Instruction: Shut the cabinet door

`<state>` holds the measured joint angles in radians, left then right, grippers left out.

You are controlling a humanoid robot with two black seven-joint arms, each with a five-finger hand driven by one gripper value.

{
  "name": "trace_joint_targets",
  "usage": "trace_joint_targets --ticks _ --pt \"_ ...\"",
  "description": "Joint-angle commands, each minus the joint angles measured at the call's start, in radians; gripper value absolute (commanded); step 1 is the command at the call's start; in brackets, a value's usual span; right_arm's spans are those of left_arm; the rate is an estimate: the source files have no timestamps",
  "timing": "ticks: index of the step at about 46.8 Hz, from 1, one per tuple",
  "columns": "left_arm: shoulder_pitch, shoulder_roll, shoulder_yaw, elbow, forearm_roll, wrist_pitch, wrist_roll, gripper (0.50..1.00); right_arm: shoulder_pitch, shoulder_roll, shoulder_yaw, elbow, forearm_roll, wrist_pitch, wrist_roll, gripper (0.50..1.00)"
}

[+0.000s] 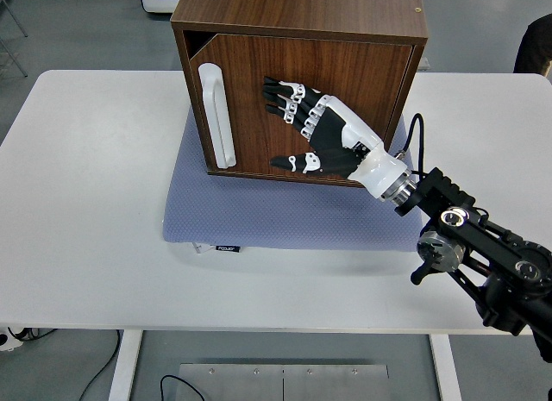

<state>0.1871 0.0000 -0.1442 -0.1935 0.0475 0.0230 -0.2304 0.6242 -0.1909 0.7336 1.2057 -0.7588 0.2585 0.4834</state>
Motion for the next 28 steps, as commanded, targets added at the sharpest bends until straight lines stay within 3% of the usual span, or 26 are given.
trace_joint_targets --ticks 1,28 --pt "0.0 0.0 0.0 0.0 0.0 0.0 0.0 1.0 -0.027 -0.021 0.02 0.012 0.001 0.011 0.0 1.0" --pt "0.0 0.0 0.0 0.0 0.0 0.0 0.0 1.0 -0.149 -0.154 0.053 0.133 -0.001 0.033 0.073 1.0"
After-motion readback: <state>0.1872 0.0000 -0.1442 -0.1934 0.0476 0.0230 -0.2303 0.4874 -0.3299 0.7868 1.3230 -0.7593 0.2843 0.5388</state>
